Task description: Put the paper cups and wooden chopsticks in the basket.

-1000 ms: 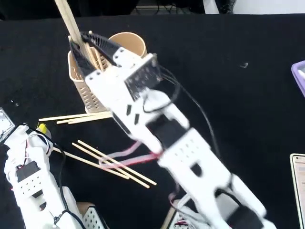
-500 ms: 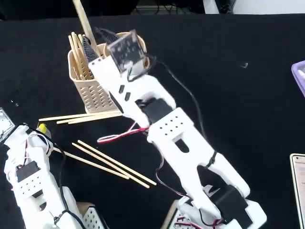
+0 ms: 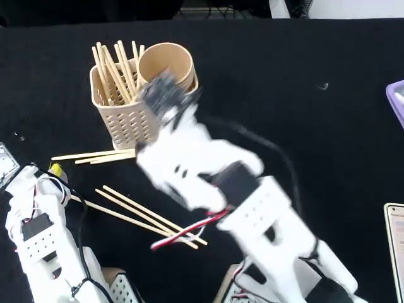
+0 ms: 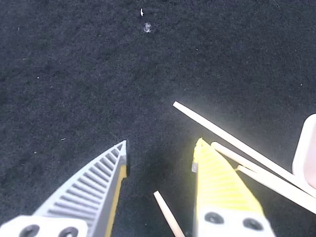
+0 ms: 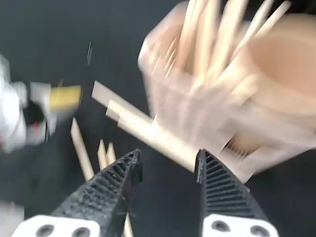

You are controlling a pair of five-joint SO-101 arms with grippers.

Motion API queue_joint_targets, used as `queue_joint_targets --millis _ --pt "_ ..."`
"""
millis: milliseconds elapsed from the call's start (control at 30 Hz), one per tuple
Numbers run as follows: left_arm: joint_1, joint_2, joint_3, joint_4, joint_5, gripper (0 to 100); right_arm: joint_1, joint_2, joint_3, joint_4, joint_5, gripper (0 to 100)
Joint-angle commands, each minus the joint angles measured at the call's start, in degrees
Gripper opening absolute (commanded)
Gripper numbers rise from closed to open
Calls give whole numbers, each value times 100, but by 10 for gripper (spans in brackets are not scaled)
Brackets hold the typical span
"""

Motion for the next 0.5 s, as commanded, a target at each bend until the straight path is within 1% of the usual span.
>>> queue_joint_targets --millis 0,67,133,300,467 --pt "13 -53 -31 -88 -26 220 -818 -145 2202 -730 396 172" --pt "13 -53 -31 -88 -26 220 -1081 66 3081 -1600 527 173" --pt "13 -53 -31 -97 -26 220 -1204 391 3521 -2233 571 173" --pt "4 -53 -31 -97 -26 220 -1231 1745 3213 -2611 571 173" --pt "4 -53 -31 -97 -26 220 -1240 2905 2290 -2374 580 171"
